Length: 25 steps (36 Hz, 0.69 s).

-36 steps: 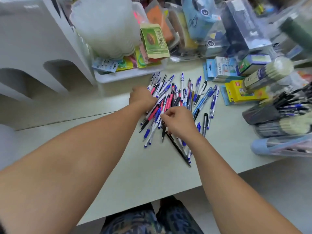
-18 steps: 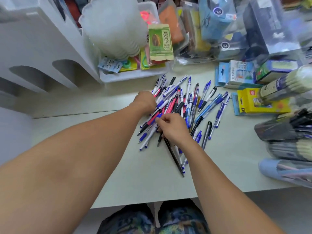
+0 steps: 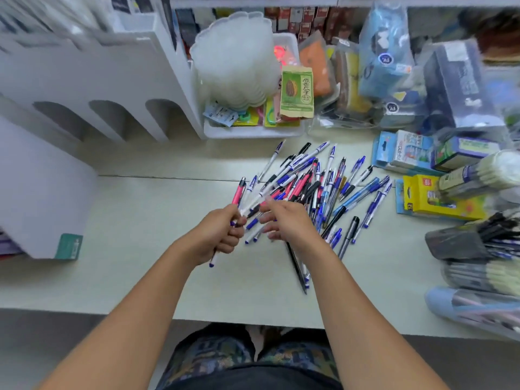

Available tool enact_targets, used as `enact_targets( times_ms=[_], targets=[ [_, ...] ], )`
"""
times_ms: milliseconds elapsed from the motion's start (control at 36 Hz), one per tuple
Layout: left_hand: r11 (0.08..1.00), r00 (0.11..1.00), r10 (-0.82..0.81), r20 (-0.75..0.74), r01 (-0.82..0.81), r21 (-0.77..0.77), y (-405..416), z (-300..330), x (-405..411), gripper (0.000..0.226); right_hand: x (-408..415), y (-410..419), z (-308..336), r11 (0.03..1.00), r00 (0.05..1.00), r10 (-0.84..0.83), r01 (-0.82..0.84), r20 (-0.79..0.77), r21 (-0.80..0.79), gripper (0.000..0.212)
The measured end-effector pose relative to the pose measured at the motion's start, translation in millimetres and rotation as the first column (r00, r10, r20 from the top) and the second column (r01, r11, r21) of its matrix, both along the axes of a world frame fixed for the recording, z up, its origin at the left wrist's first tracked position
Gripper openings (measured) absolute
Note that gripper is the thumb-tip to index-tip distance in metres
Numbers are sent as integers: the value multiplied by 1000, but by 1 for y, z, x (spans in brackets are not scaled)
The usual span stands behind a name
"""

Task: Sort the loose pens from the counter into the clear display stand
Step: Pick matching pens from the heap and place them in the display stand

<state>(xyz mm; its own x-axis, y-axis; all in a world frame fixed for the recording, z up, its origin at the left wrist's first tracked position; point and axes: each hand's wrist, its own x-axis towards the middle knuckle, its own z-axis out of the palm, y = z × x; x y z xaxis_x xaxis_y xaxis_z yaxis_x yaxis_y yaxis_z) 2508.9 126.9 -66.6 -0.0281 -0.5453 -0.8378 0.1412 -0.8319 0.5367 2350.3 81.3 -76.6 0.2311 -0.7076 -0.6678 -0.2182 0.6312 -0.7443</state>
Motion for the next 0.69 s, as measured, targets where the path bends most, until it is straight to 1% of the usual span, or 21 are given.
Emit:
enact_targets(
  times_ms=[28, 83, 139, 167, 222, 306, 361, 417, 500, 556, 639, 694],
  targets=[
    [1000, 998, 12, -60, -12, 5, 10, 7, 1, 20, 8, 0, 5, 998, 997, -29, 25, 78, 53, 38],
    [1000, 985, 29, -167, -28, 3, 27, 21, 4, 20, 23, -1, 14, 988, 964, -115, 87, 240, 126, 29],
    [999, 963, 42, -265, -48, -17, 42, 34, 9, 21, 35, -2, 26, 982, 918, -173, 135, 357, 129, 16],
    [998, 954, 50, -297, -62, -29, 49, 41, 12, 22, 40, -1, 31, 983, 903, -179, 145, 392, 114, 15],
    [995, 947, 52, -318, -75, -61, 59, 50, 19, 24, 51, 3, 42, 989, 885, -146, 131, 442, 63, 20],
    [989, 968, 16, -250, -51, -135, 74, 59, 31, 31, 71, 15, 57, 997, 876, -42, 69, 480, -39, 18],
    [978, 972, 29, -233, -76, -195, 83, 64, 41, 33, 86, 26, 64, 991, 892, 33, 28, 451, -128, 14],
    [958, 966, 70, -248, -135, -253, 93, 67, 53, 32, 103, 39, 70, 976, 909, 119, -35, 398, -213, 12],
    [924, 952, 122, -282, -213, -318, 109, 68, 78, 33, 131, 60, 77, 934, 939, 203, -102, 277, -341, 14],
    [903, 940, 152, -305, -257, -344, 121, 68, 98, 34, 153, 75, 79, 905, 959, 218, -130, 179, -404, 16],
    [888, 933, 179, -313, -290, -358, 142, 68, 139, 32, 195, 100, 80, 904, 976, 180, -114, 123, -413, 17],
    [887, 944, 166, -286, -269, -374, 157, 69, 173, 31, 226, 117, 84, 893, 981, 173, -118, 90, -434, 23]
  ],
)
